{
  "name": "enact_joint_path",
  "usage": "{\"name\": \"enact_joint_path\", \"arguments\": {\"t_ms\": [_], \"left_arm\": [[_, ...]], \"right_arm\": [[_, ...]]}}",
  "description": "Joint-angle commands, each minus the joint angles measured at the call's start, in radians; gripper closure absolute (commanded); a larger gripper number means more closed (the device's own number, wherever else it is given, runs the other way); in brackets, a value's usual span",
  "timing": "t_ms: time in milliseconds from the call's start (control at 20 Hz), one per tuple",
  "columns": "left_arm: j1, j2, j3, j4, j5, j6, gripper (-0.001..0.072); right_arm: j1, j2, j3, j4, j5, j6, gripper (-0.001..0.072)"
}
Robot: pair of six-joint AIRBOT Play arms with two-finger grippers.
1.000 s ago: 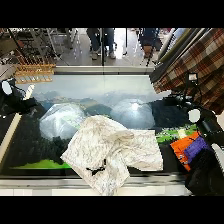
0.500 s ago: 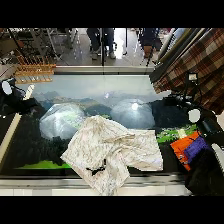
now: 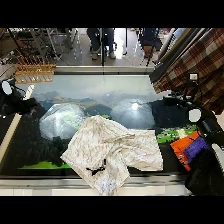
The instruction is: Fold the clothes and pants, and hang the long-sleeved shirts on hangers.
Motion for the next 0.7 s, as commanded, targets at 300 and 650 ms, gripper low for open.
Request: {"name": "enact_joint_path", "arguments": {"t_ms": [300,650], "left_arm": [[0.004,0.037,-0.003,-0.056,-0.081,0.175,0.0682],[-0.013,0.465,-0.345,-0.252,0.322,0.393,0.0681]], "right_arm": [[-0.022,0.016,0.002,0.299,0.369,-0.022,0.0694],[-0.029,-0.001,0.029,0.325,0.628,-0.116,0.0232]]}}
